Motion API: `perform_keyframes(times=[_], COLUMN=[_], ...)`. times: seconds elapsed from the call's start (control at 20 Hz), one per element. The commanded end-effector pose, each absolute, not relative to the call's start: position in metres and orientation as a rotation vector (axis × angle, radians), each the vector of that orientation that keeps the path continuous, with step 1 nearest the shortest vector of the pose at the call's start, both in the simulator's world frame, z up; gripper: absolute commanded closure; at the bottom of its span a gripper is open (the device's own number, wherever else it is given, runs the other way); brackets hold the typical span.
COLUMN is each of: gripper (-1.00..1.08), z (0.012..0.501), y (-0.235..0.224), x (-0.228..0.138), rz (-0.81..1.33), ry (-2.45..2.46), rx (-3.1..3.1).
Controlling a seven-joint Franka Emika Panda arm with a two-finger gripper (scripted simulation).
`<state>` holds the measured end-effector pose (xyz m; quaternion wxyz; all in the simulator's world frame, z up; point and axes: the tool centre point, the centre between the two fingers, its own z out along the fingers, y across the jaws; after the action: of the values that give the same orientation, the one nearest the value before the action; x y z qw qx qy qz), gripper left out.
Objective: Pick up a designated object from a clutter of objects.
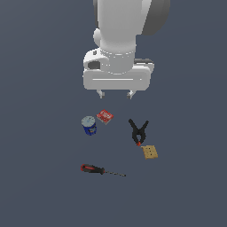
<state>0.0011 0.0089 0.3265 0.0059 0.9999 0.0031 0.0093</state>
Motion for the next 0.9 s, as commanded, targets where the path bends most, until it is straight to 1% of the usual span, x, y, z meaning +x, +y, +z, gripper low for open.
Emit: perform_keyframes(times=[0.0,0.15,0.45,0.85], gripper=[-0.92,-0.92,-0.92,-0.92], z=[0.326,0.325,0.317,0.316], y=[0.009,0.003,-0.026,-0.024], x=[0.001,0.002,0.002,0.004], rz=[0.029,0.027,0.019,0.019], ry=[0.01,-0.009,-0.087,-0.105], rx=[3.13,3.13,3.128,3.128])
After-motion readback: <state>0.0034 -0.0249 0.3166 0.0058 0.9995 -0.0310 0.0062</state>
